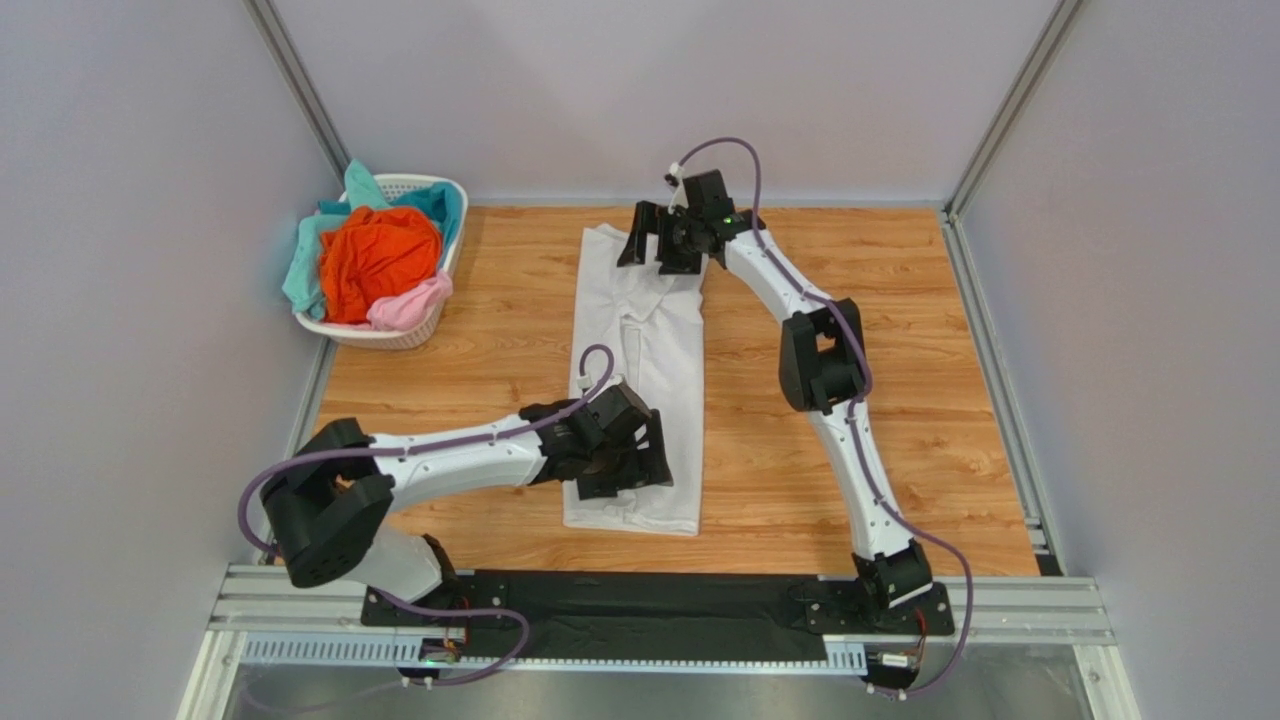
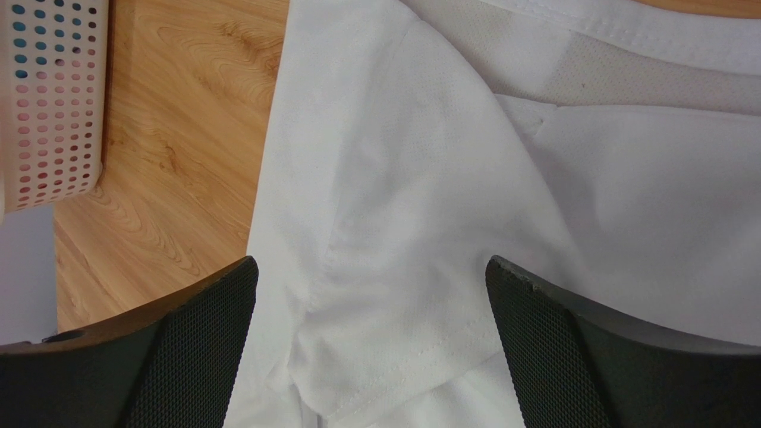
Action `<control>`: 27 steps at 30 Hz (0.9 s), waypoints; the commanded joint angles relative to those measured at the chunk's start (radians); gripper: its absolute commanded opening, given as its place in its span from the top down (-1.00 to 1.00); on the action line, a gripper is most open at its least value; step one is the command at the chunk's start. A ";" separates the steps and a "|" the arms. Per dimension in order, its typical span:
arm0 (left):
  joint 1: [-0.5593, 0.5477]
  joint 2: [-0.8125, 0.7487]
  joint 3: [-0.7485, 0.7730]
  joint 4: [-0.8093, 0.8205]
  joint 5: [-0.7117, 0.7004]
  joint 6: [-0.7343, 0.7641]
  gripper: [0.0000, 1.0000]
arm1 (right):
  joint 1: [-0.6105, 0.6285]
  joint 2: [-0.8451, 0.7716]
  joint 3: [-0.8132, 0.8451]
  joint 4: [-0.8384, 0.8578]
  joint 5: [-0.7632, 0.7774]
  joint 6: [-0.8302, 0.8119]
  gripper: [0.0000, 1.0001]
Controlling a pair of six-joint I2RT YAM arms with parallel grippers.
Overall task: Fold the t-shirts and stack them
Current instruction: Fold the tshirt
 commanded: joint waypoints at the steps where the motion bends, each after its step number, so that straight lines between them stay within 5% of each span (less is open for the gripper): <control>1: -0.007 -0.118 0.027 -0.118 -0.091 0.052 -0.99 | -0.007 -0.238 0.006 -0.049 0.070 -0.058 -1.00; 6: -0.007 -0.257 0.021 -0.306 -0.172 0.090 -1.00 | 0.001 -0.548 -0.262 -0.061 0.209 -0.096 -1.00; 12: -0.004 -0.420 -0.092 -0.461 -0.261 0.066 -0.99 | 0.044 -0.910 -0.837 -0.062 0.338 -0.078 -1.00; 19: 0.067 -0.492 -0.227 -0.354 -0.162 0.122 -0.84 | 0.209 -1.284 -1.442 0.012 0.422 0.021 -1.00; 27: 0.081 -0.412 -0.270 -0.216 0.001 0.167 -0.42 | 0.366 -1.399 -1.648 -0.022 0.422 0.117 -0.96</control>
